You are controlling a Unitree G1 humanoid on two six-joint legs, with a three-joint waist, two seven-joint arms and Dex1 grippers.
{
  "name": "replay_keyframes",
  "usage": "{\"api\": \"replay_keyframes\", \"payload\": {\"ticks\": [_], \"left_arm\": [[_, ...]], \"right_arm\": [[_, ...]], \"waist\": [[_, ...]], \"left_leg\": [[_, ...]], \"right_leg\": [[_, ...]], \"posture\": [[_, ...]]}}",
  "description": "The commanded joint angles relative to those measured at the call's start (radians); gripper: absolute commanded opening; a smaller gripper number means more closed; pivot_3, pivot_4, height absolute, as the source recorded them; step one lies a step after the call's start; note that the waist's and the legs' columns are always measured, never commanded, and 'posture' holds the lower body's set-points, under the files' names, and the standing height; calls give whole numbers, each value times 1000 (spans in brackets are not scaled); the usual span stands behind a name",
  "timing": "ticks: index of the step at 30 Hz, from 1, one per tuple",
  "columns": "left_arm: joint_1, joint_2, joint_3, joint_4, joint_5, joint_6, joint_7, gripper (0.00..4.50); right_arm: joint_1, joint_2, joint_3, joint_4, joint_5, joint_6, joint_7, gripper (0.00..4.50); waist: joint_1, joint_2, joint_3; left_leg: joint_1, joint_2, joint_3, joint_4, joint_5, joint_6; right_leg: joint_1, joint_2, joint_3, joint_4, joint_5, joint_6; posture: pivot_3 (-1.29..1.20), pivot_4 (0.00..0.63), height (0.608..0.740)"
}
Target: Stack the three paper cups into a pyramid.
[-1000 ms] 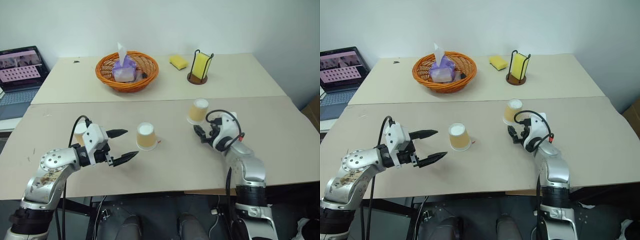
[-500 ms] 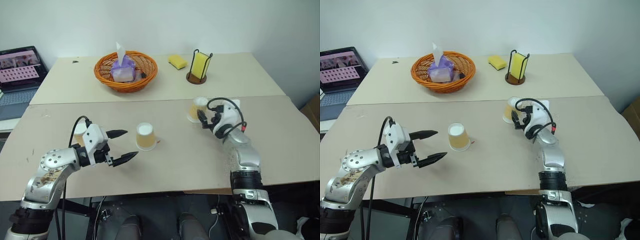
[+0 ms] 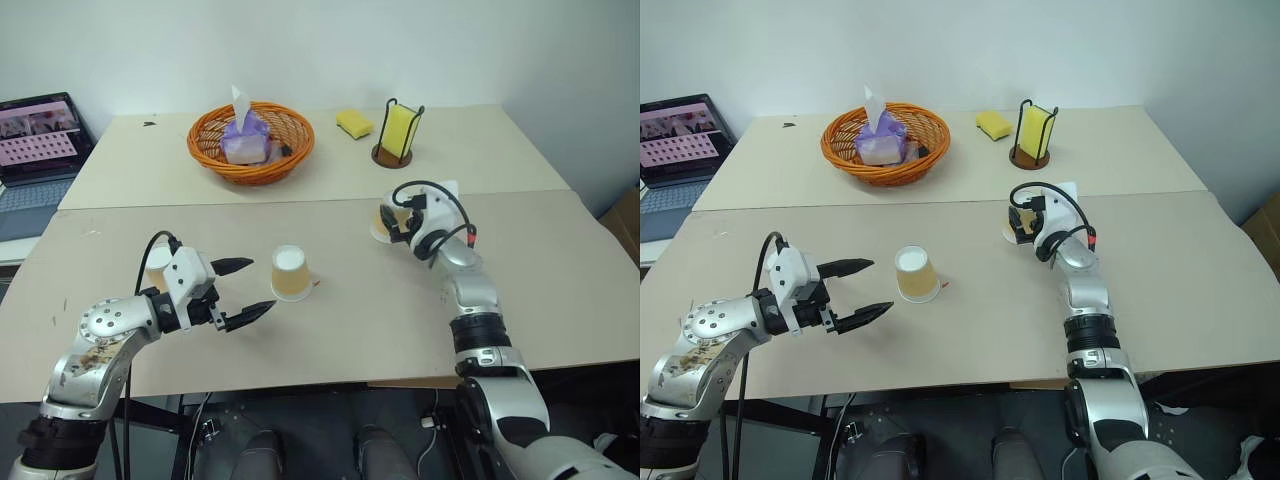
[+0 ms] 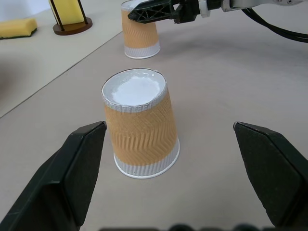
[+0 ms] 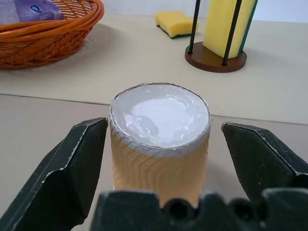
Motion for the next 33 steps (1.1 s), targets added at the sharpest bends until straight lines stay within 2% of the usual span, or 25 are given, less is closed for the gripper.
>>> {"api": "replay_keyframes", "payload": {"ticks": [1, 7, 11, 13, 17, 21, 25, 28, 33], "left_arm": [[6, 10, 29, -40, -5, -3, 7, 4500], [13, 11, 33, -44, -6, -1, 13, 4500], [18, 12, 35, -45, -6, -1, 14, 4500], [18, 13, 34, -44, -5, -2, 14, 4500], [16, 12, 32, -43, -5, -2, 15, 4500], [17, 9, 26, -46, -4, 0, 16, 4500], [24, 9, 26, -55, -6, 4, 18, 4500], [22, 8, 22, -51, -6, 5, 17, 4500], [14, 10, 20, -53, -6, 9, 15, 4500]], "right_arm": [[-62, -7, -13, 60, 13, -65, 6, 4435], [-85, -6, -18, 106, 21, -98, 13, 4435], [-82, -4, -17, 101, 24, -102, 23, 3508], [-82, -3, -15, 95, 26, -97, 31, 2823], [-74, -8, -9, 59, 35, -81, 67, 2786], [-31, -73, -3, -93, 112, -31, 263, 2786], [3, -179, 4, -246, 265, 122, 529, 2786], [38, -263, 64, -326, 345, 218, 763, 2786], [121, -343, 198, -414, 383, 260, 1053, 2786]], "waist": [[0, 0, 0], [0, 0, 0], [0, 0, 0], [-1, 0, 0], [-1, 0, 0], [1, 1, 1], [6, 1, 1], [9, 1, 1], [3, 1, 1]], "left_leg": [[0, 0, 0, 0, 0, 0], [0, 0, 0, 0, 0, 0], [0, 0, 0, 0, 0, 0], [0, 0, 0, 0, 0, 0], [0, 0, 0, 0, 0, 0], [0, 0, 0, 0, 0, 0], [-1, 0, 0, 0, 0, 0], [0, 0, 0, 0, 0, 0], [1, 1, 0, 1, 0, 0]], "right_leg": [[0, 0, 0, 0, 0, 0], [0, 0, 0, 0, 0, 0], [0, 0, 0, 0, 0, 0], [0, 0, 0, 0, 0, 0], [0, 0, 0, 0, 0, 0], [0, 0, 0, 0, 0, 0], [0, 0, 0, 0, 0, 0], [1, 0, -1, -1, 0, 0], [1, 1, 0, -1, 0, 0]], "posture": [[0, 150, 740], [0, 150, 740], [0, 150, 740], [0, 150, 740], [0, 150, 740], [0, 150, 740], [0, 150, 740], [0, 150, 740], [0, 150, 740]]}}
